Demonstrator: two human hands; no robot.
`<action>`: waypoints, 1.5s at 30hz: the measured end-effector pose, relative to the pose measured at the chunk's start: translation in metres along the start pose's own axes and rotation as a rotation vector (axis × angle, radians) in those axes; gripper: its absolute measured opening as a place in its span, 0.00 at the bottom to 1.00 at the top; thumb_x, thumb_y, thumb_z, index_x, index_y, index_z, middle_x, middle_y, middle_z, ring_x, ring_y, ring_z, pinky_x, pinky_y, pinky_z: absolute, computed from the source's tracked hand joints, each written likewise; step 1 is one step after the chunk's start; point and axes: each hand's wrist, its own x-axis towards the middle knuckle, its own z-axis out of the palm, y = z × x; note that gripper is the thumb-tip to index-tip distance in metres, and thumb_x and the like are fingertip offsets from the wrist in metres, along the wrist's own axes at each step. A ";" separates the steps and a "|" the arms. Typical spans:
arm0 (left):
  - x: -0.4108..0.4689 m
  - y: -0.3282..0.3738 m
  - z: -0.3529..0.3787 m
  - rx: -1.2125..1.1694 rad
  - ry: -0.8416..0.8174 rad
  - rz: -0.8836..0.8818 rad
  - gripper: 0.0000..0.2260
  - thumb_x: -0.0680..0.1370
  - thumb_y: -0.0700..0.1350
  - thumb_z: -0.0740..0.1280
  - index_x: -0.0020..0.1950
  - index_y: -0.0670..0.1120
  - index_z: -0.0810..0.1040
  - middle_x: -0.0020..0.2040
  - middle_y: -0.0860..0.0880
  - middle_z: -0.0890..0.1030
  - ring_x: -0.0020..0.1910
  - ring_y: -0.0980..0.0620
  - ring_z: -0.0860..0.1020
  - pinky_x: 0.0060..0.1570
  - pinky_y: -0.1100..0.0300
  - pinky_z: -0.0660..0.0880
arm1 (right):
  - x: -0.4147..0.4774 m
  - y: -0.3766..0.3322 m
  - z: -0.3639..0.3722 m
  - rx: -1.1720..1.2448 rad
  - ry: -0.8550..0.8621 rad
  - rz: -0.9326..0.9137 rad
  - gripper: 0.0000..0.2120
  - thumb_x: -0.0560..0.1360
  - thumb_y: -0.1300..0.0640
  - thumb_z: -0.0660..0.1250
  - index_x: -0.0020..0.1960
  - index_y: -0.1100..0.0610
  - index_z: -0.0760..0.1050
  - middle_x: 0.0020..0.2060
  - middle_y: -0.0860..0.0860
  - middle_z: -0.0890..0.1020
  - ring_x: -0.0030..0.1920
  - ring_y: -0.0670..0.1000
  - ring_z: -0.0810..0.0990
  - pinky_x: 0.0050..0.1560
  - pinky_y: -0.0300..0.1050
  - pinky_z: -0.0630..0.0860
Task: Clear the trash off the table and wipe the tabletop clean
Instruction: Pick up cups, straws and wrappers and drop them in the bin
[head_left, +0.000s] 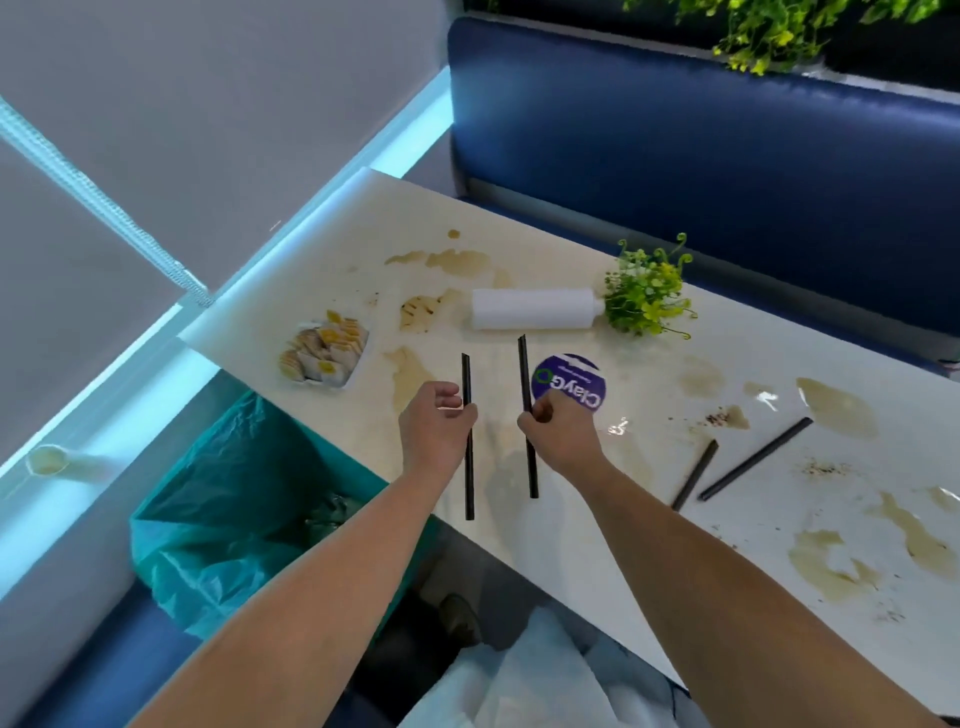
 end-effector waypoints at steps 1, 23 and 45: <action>0.004 -0.008 -0.012 0.007 0.014 -0.016 0.11 0.75 0.47 0.76 0.54 0.52 0.78 0.45 0.57 0.82 0.37 0.67 0.80 0.34 0.77 0.70 | 0.000 -0.008 0.013 -0.004 -0.018 -0.021 0.07 0.73 0.54 0.70 0.44 0.57 0.75 0.35 0.50 0.79 0.36 0.49 0.76 0.38 0.44 0.72; 0.050 -0.195 -0.201 -0.076 0.222 -0.352 0.10 0.75 0.49 0.76 0.53 0.53 0.79 0.45 0.58 0.82 0.43 0.63 0.80 0.39 0.73 0.70 | -0.023 -0.110 0.269 -0.313 -0.468 -0.166 0.07 0.77 0.50 0.68 0.52 0.52 0.76 0.42 0.49 0.79 0.40 0.47 0.78 0.37 0.43 0.73; 0.051 -0.274 -0.251 -0.055 0.300 -0.486 0.12 0.74 0.50 0.77 0.54 0.49 0.80 0.48 0.55 0.82 0.44 0.67 0.77 0.42 0.74 0.68 | -0.029 -0.115 0.360 -0.438 -0.498 -0.232 0.21 0.81 0.49 0.63 0.71 0.54 0.73 0.60 0.54 0.73 0.55 0.53 0.75 0.59 0.48 0.74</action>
